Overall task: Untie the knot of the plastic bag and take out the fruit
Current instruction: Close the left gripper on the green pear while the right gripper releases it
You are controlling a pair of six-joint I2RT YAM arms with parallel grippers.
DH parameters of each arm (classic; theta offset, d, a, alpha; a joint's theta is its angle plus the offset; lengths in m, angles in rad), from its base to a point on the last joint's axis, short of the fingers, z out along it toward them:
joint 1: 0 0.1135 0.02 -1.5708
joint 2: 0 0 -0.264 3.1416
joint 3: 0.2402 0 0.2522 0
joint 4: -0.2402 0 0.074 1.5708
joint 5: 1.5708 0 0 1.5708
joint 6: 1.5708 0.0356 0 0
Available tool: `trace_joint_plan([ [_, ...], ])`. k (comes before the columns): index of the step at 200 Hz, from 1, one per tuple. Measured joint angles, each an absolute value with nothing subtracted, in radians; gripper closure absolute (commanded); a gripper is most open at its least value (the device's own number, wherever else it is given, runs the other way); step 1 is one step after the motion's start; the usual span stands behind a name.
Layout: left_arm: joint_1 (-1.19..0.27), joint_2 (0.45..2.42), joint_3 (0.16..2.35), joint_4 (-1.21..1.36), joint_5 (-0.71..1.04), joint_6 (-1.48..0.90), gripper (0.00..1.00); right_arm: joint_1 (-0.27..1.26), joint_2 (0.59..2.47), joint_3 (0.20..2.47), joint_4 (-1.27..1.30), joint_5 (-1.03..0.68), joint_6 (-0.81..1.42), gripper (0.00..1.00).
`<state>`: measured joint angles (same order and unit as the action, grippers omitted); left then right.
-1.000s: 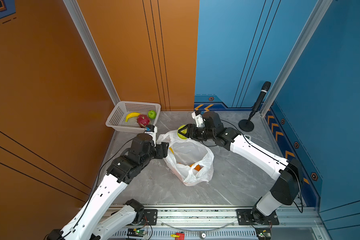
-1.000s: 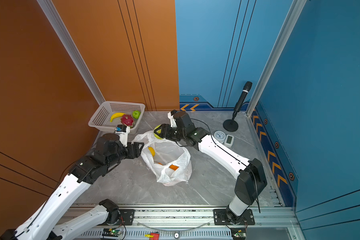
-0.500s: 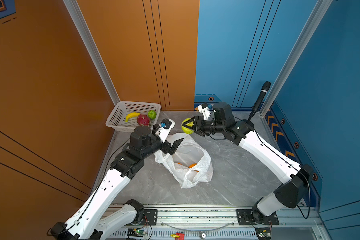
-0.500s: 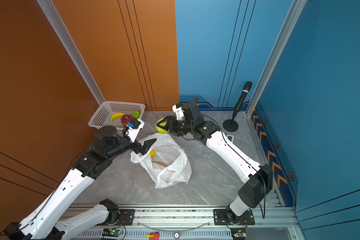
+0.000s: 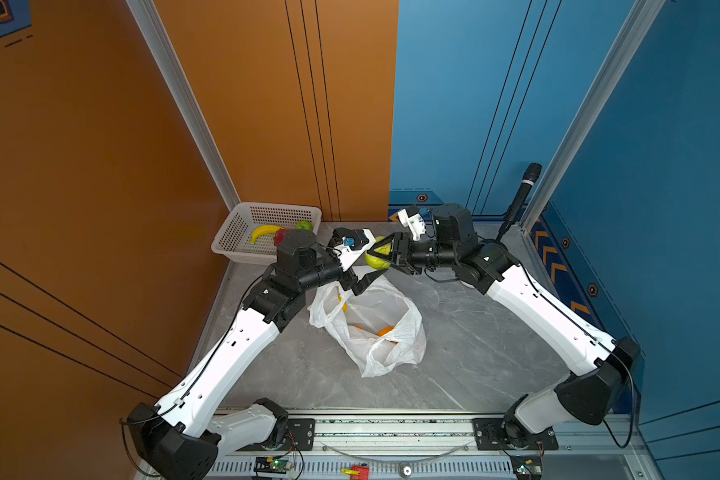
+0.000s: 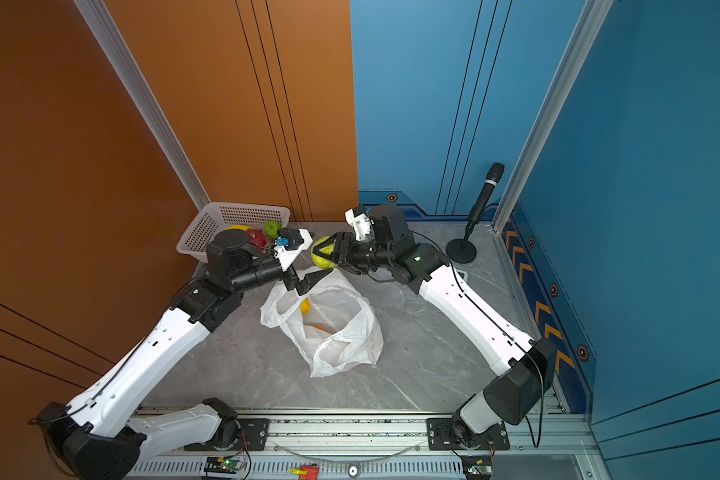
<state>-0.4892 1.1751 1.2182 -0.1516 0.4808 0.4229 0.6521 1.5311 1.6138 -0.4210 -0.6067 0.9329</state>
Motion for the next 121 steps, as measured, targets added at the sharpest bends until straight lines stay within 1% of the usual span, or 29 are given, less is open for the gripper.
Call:
trace_joint_plan([
  [8, -0.490, 1.185, 1.228, -0.149, 0.492, 0.429, 0.00, 0.653, 1.531, 1.614, -0.421, -0.607, 0.937, 0.52],
  [21, -0.492, 1.205, 1.248, -0.149, 0.507, 0.440, 0.04, 0.654, 1.531, 1.614, -0.419, -0.610, 0.944, 0.52],
  [38, -0.494, 1.225, 1.266, -0.149, 0.519, 0.451, 0.11, 0.654, 1.531, 1.614, -0.419, -0.611, 0.949, 0.51],
  [46, -0.498, 1.232, 1.268, -0.149, 0.524, 0.457, 0.13, 0.654, 1.531, 1.614, -0.419, -0.614, 0.952, 0.51],
  [48, -0.499, 1.233, 1.269, -0.149, 0.525, 0.460, 0.16, 0.654, 1.531, 1.614, -0.419, -0.615, 0.952, 0.51],
  [50, -0.500, 1.234, 1.269, -0.149, 0.526, 0.459, 0.18, 0.654, 1.531, 1.614, -0.419, -0.616, 0.952, 0.51],
  [62, -0.505, 1.242, 1.269, -0.149, 0.529, 0.466, 0.24, 0.654, 1.531, 1.614, -0.419, -0.620, 0.957, 0.51],
  [80, -0.513, 1.253, 1.274, -0.153, 0.535, 0.476, 0.27, 0.654, 1.531, 1.614, -0.417, -0.626, 0.967, 0.50],
  [95, -0.518, 1.265, 1.280, -0.157, 0.535, 0.487, 0.32, 0.654, 1.531, 1.614, -0.416, -0.625, 0.974, 0.48],
  [121, -0.524, 1.285, 1.310, -0.185, 0.533, 0.513, 0.39, 0.648, 1.527, 1.614, -0.416, -0.621, 0.979, 0.40],
])
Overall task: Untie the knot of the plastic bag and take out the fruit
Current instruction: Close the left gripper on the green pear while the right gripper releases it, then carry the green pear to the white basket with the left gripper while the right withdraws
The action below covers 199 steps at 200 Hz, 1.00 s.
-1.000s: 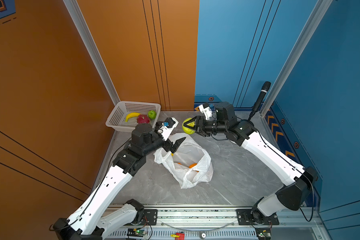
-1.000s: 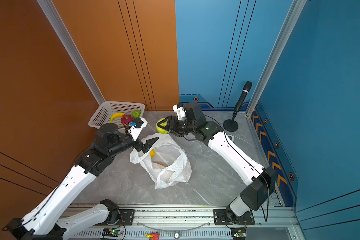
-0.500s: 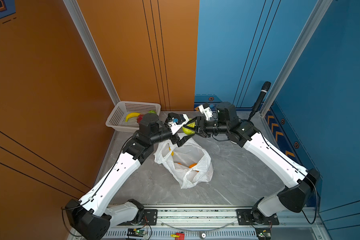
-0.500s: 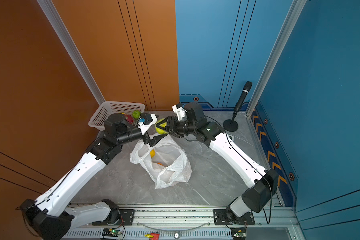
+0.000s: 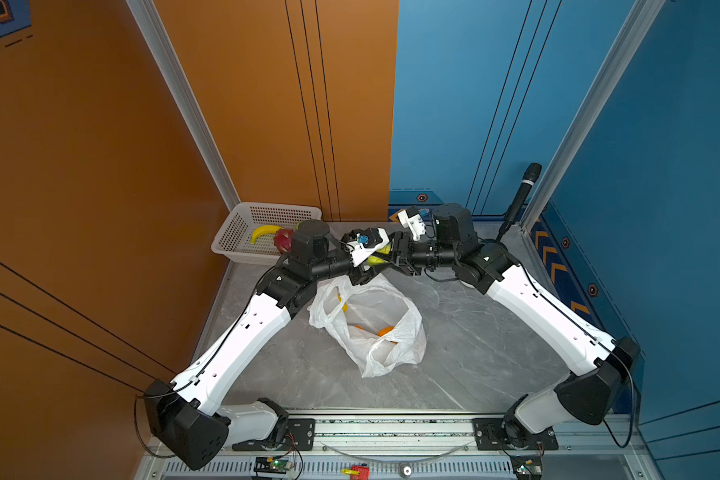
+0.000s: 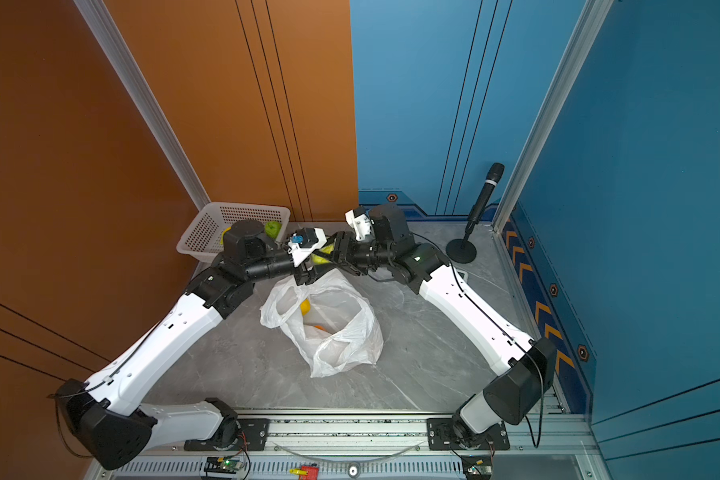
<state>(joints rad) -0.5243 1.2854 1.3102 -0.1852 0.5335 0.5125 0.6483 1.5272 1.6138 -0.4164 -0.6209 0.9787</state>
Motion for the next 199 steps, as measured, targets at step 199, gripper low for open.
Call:
trace_joint_plan([
  [199, -0.275, 1.468, 1.511, -0.220, 0.070, 0.169, 0.50, 0.585, 1.288, 1.504, -0.355, -0.379, 0.942, 0.00],
])
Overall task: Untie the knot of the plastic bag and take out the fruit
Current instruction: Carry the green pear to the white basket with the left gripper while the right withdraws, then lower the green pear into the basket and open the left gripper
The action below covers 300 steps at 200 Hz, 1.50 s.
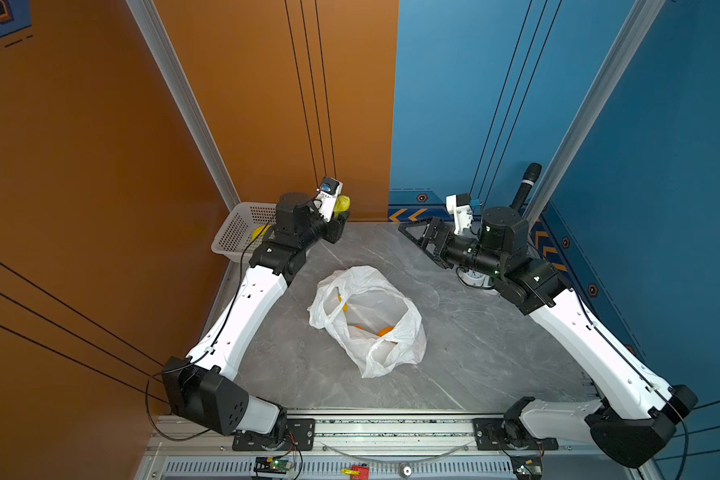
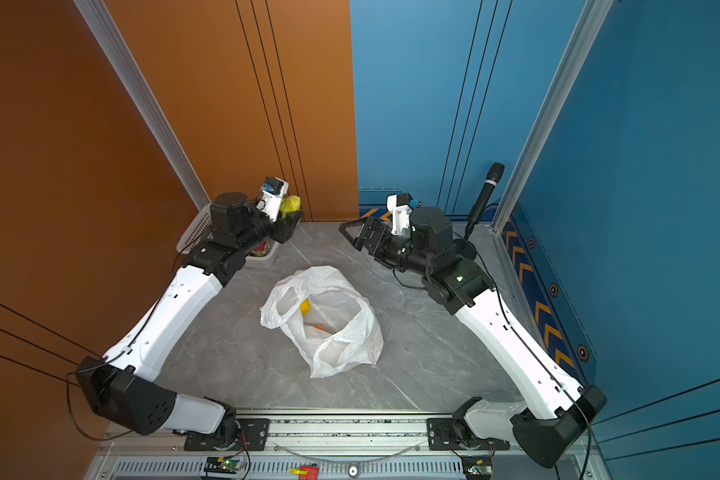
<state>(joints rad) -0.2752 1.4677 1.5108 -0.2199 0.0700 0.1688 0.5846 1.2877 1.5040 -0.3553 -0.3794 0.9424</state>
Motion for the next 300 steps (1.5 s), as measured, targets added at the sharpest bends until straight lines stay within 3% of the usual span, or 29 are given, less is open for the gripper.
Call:
trace_joint_plan([
  [150, 0.044, 1.868, 1.658, -0.298, -0.089, -0.051, 0.50, 0.480, 1.485, 1.579, -0.368, -0.454, 0.976, 0.00],
  [300, 0.212, 2.245, 1.915, -0.430, -0.076, -0.227, 0.46, 0.430, 1.856, 1.978, -0.461, -0.638, 1.004, 0.00],
])
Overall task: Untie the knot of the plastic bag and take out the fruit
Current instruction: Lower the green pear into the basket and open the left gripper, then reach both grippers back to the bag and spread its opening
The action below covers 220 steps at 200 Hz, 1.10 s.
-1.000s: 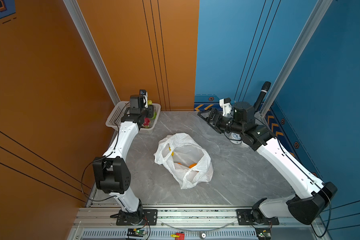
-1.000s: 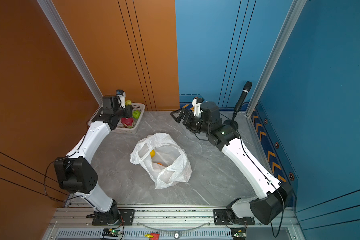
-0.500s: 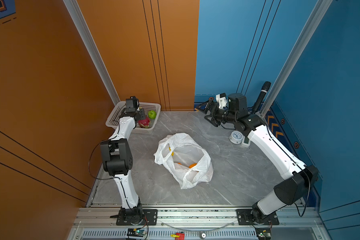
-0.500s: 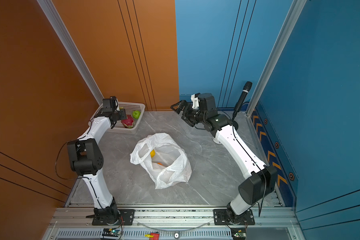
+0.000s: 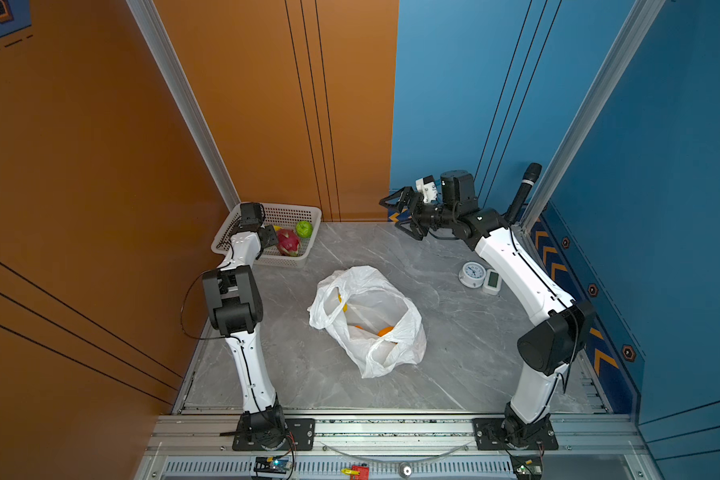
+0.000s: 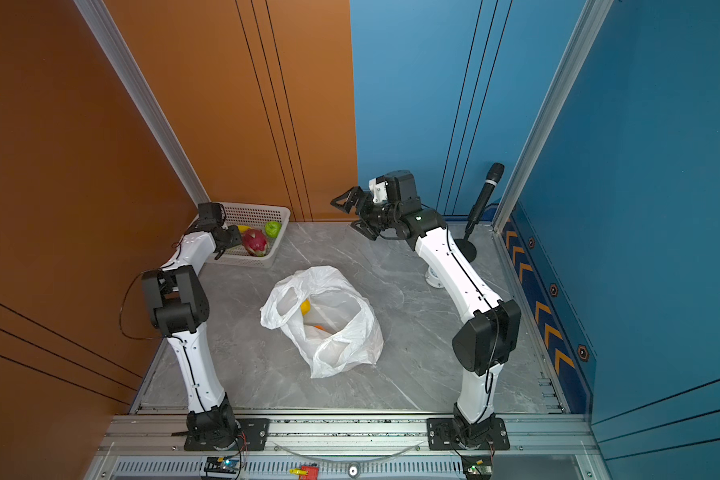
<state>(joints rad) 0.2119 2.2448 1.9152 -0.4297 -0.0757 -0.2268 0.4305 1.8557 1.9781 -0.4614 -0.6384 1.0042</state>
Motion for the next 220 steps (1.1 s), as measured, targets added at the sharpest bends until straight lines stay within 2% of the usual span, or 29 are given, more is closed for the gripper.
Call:
trace_joint_plan([
  [31, 0.216, 2.292, 1.961, -0.439, -0.075, -0.253, 0.44, 0.430, 1.860, 1.982, -0.464, -0.653, 1.004, 0.00],
  [64, 0.216, 2.305, 1.977, -0.443, -0.074, -0.280, 0.22, 0.431, 1.859, 1.995, -0.465, -0.655, 1.004, 0.00],
  [106, 0.222, 2.304, 1.981, -0.446, -0.070, -0.297, 0.15, 0.435, 1.830, 1.977, -0.505, -0.649, 0.991, 0.00],
  [154, 0.210, 2.212, 1.917, -0.451, -0.071, -0.297, 0.15, 0.447, 1.629, 1.819, -0.510, -0.616, 0.973, 0.00],
  [220, 0.130, 1.806, 1.640, -0.429, -0.057, -0.308, 0.15, 0.480, 1.461, 1.610, -0.497, -0.549, 0.957, 0.00],
])
